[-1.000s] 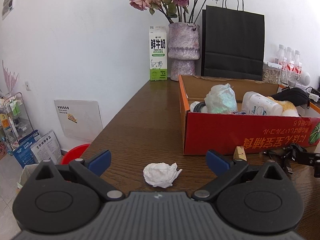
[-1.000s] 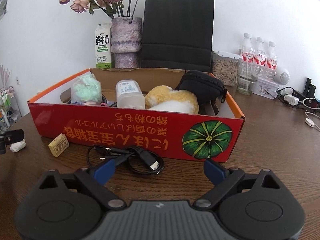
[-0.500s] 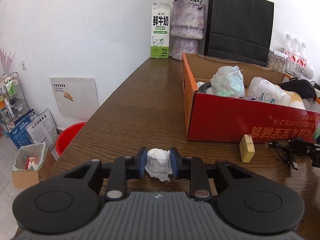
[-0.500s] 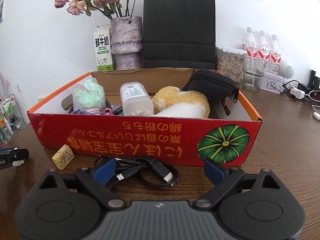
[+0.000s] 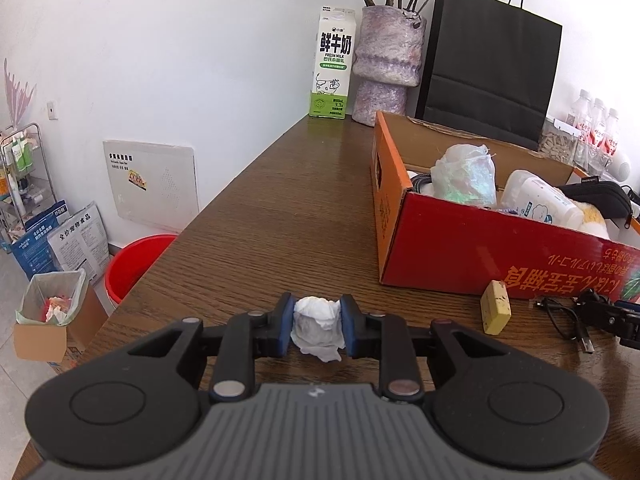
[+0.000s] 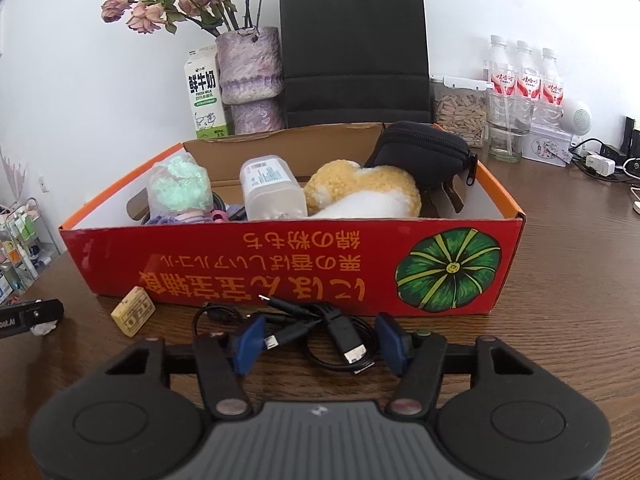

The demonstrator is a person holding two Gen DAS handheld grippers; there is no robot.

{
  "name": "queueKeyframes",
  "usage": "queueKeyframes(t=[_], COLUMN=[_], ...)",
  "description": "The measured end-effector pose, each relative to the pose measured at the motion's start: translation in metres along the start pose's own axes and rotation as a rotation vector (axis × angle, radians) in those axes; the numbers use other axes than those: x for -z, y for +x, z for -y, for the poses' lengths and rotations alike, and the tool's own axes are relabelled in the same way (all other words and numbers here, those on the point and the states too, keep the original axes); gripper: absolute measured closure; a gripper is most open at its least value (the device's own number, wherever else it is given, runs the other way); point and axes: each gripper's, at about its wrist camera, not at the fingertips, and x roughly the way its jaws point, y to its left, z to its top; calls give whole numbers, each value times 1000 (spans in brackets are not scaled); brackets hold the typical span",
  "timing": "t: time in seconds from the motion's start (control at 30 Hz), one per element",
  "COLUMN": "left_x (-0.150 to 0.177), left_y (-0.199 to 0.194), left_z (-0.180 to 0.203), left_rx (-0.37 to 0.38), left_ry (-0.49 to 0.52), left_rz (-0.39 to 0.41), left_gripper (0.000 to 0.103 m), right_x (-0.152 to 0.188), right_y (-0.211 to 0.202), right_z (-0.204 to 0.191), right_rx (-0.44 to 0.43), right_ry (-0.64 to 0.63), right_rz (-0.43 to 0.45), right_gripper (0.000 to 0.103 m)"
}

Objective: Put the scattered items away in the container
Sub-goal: 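Grasp the black USB cable with the right gripper while the left gripper holds the tissue, then carry the tissue and cable up over the box with both grippers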

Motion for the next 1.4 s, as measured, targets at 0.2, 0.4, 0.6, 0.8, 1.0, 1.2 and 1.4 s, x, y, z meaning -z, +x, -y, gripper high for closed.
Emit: queueKeyframes(t=[0.2, 0.4, 0.6, 0.8, 1.0, 1.2, 1.4], left_x=[1, 1, 2, 2, 2, 4, 5], left_y=[-1, -2, -1, -1, -3, -4, -5], left_z=[-3, -4, -4, -4, -4, -2, 1], left_rx=[3, 5, 5, 4, 3, 1, -1], left_ry=[-13, -19, -20, -16, -16, -12, -8], left_rz=[1, 2, 2, 2, 2, 2, 2], left_gripper=[77, 77, 77, 77, 77, 77, 76], right_x=[5, 12, 17, 20, 25, 25, 16], right_y=[-10, -24, -39, -47, -57, -56, -38], right_z=[5, 4, 7, 7, 8, 9, 8], right_rx=[-26, -41, -60, -69, -84, -57, -4], right_ry=[23, 12, 9, 2, -1, -3, -32], right_rz=[14, 47, 89, 110, 139, 115, 57], right_gripper=[56, 62, 69, 74, 84, 70, 58])
